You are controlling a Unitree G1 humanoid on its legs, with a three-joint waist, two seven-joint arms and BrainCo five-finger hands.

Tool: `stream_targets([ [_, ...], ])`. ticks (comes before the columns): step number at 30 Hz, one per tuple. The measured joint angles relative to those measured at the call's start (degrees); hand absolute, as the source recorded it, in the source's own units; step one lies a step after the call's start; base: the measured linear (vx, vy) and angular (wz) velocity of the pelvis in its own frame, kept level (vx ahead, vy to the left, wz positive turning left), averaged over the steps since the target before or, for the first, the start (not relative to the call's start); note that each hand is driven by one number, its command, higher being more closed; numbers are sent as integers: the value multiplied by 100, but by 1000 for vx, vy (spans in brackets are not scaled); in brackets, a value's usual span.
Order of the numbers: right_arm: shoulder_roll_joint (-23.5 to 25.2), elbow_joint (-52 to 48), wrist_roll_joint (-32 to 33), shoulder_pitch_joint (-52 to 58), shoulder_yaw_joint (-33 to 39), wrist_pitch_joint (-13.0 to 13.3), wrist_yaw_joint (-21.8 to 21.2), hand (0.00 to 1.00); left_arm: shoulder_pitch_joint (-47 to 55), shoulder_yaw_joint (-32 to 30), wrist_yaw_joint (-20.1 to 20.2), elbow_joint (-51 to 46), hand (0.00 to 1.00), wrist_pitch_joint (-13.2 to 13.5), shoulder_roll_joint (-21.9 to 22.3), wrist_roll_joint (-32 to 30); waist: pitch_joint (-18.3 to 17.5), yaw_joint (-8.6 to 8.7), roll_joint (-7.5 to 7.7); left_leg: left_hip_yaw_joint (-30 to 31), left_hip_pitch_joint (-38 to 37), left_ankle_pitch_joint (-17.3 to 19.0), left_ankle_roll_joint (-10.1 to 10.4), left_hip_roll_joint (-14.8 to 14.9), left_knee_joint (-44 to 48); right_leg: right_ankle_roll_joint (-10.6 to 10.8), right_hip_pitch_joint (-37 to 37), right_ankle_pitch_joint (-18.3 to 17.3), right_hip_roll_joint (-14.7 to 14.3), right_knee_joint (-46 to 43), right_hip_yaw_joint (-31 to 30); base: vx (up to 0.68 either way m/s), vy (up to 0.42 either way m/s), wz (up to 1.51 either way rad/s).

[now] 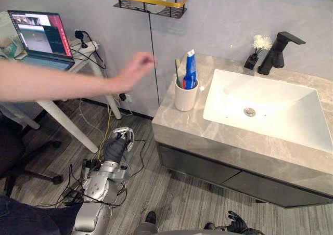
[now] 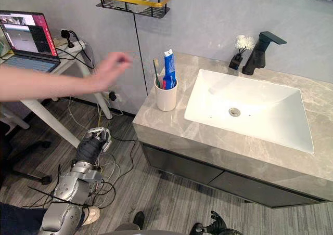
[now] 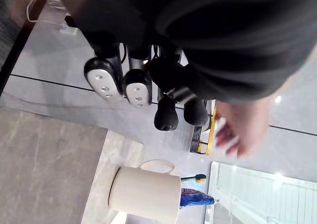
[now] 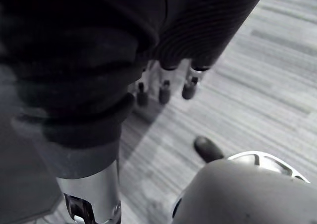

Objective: Organize washtable

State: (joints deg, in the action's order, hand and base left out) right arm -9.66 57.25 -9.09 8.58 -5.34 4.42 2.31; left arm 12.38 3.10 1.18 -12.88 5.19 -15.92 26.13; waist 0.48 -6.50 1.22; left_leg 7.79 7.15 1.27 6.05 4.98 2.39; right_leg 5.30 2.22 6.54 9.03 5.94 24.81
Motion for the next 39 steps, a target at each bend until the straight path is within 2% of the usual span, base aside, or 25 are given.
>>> stream_targets([
  [4,21,-18,-2,-43,0,1,-10,0,-25,31,0,4,100,-1,-11,-52,-8,108,13,-23,-9,1,-1,0,-24,0,15,0,1,3,-17,1,-1,-2],
  [6,18,-19,-2,-41,0,1,-16,0,-133,115,-1,19,100,-3,-30,-102,-9,108,13,-52,-14,2,-2,2,-30,-1,33,0,2,4,-52,-2,-7,-8],
  [9,12,-21,-3,-50,-11,2,-30,0,-460,353,-1,22,100,-2,-143,-112,-11,106,17,-133,-7,2,-2,12,-40,-3,102,3,1,5,-140,-15,-8,-13],
  [13,12,-27,-5,-82,-29,8,-52,0,-1111,868,18,18,100,-2,-397,-213,-51,214,15,-192,86,3,1,17,-38,0,229,19,9,3,-200,-3,-8,-8],
  [16,-2,-31,-4,-148,-61,4,-124,0,-1585,1007,21,99,100,2,-487,-211,-51,263,3,-321,145,1,-1,22,-40,-11,373,65,5,3,-304,9,-3,-20],
  [21,-4,-118,-7,-188,-146,5,-138,0,-2262,1025,-24,686,100,3,-493,-222,-51,433,-5,-367,134,10,-10,16,-49,-9,398,71,9,5,-341,15,-4,-6],
  [26,12,-221,-19,-183,-146,6,-151,0,-2311,1028,-32,1144,100,-2,-482,-217,-16,447,-9,-527,118,38,-36,17,-59,8,493,92,13,7,-505,3,1,-16],
  [30,9,-350,-51,-193,-144,5,-157,0,-2532,1003,-156,1731,100,-45,-481,-234,157,459,16,-639,126,41,-40,20,-64,2,578,117,13,7,-626,-16,2,-14],
  [32,12,-468,-51,-195,-143,3,-159,0,-2664,901,-214,1818,100,18,-479,-395,239,535,21,-664,176,42,-41,20,-63,4,645,130,12,6,-658,7,2,-8],
  [39,18,-687,-49,-187,-139,3,-148,0,-3054,630,-331,2029,100,41,-478,-554,365,576,8,-882,221,62,-54,21,-102,-1,845,183,8,6,-875,18,7,-16],
])
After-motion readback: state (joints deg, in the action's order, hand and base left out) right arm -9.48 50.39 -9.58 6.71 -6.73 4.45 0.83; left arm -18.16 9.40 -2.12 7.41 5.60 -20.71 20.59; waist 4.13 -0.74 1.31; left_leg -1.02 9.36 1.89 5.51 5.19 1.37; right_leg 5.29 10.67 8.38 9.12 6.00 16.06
